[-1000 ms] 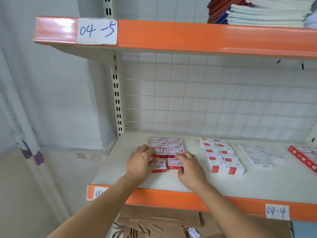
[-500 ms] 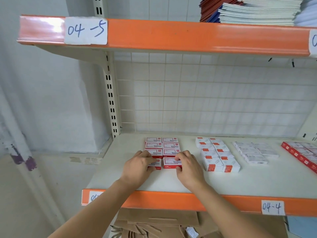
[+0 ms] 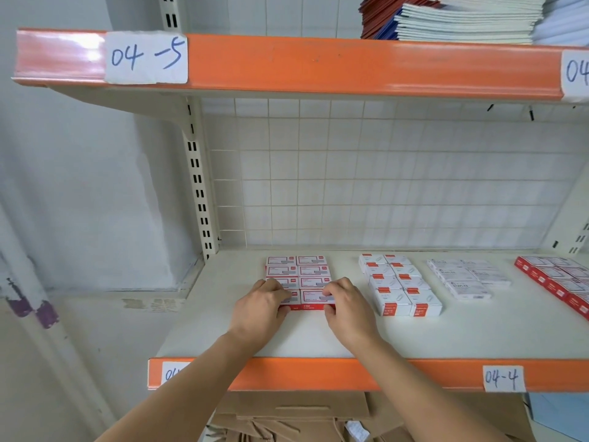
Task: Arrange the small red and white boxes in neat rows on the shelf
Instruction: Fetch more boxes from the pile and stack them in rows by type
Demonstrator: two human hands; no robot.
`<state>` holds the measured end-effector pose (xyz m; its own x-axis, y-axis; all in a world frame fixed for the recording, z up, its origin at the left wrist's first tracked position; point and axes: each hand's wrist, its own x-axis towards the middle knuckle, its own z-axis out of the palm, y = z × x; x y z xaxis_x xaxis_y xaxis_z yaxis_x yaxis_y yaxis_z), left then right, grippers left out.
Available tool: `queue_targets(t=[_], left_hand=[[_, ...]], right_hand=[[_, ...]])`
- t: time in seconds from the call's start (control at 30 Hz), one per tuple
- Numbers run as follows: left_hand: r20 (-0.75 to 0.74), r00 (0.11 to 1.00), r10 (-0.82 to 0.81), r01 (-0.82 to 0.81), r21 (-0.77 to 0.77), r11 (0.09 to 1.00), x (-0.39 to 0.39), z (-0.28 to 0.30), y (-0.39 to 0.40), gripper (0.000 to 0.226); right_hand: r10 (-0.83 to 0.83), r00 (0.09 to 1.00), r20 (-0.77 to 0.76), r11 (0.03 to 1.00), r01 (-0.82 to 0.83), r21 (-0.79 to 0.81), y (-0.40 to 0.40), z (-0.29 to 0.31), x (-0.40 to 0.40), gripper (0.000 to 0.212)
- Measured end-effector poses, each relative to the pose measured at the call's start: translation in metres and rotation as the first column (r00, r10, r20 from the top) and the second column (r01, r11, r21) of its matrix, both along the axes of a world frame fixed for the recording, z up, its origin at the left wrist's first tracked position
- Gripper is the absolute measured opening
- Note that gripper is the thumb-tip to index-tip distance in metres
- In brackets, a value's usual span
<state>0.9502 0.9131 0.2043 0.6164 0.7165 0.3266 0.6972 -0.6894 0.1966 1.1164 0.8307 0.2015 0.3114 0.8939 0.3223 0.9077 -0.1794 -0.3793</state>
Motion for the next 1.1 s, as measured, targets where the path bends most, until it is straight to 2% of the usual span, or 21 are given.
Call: queue_targets(t=[0.17, 0.27, 0.43, 0.53, 0.7, 0.87, 1.1], left_hand=[[-0.019, 1.000, 0.001, -0.001, 0.019, 1.000, 0.000, 0.001, -0.001, 0.035], [0.007, 1.000, -0.017, 0.017, 0.043, 0.999, 0.004, 0.002, -0.001, 0.037], [0.062, 0.992, -0.112, 0.109, 0.040, 0.993, 0.039, 0.016, -0.008, 0.040], [0.067, 0.979, -0.191, 0.190, 0.014, 0.982, 0.072, 0.023, -0.022, 0.043], [0.005, 0.941, -0.340, 0.340, 0.014, 0.940, 0.135, 0.030, -0.063, 0.046], [-0.015, 0.882, -0.470, 0.470, -0.028, 0.882, 0.203, 0.031, -0.126, 0.052], [-0.070, 0.808, -0.585, 0.581, -0.073, 0.811, 0.298, 0.025, -0.226, 0.052]], right_hand=[[-0.010, 1.000, -0.009, 1.000, 0.010, 0.009, 0.000, 0.000, -0.001, 0.030], [-0.037, 0.996, 0.085, 0.999, 0.035, 0.024, -0.004, 0.004, 0.000, 0.032], [-0.051, 0.984, 0.173, 0.999, 0.053, -0.007, -0.021, 0.018, 0.014, 0.038], [-0.135, 0.972, 0.193, 0.990, 0.138, -0.003, -0.045, 0.026, 0.039, 0.044], [-0.333, 0.925, 0.185, 0.940, 0.341, -0.014, -0.112, 0.032, 0.103, 0.048], [-0.514, 0.843, 0.158, 0.848, 0.527, -0.059, -0.202, 0.025, 0.169, 0.051], [-0.607, 0.770, 0.196, 0.767, 0.632, -0.109, -0.322, 0.025, 0.243, 0.053]])
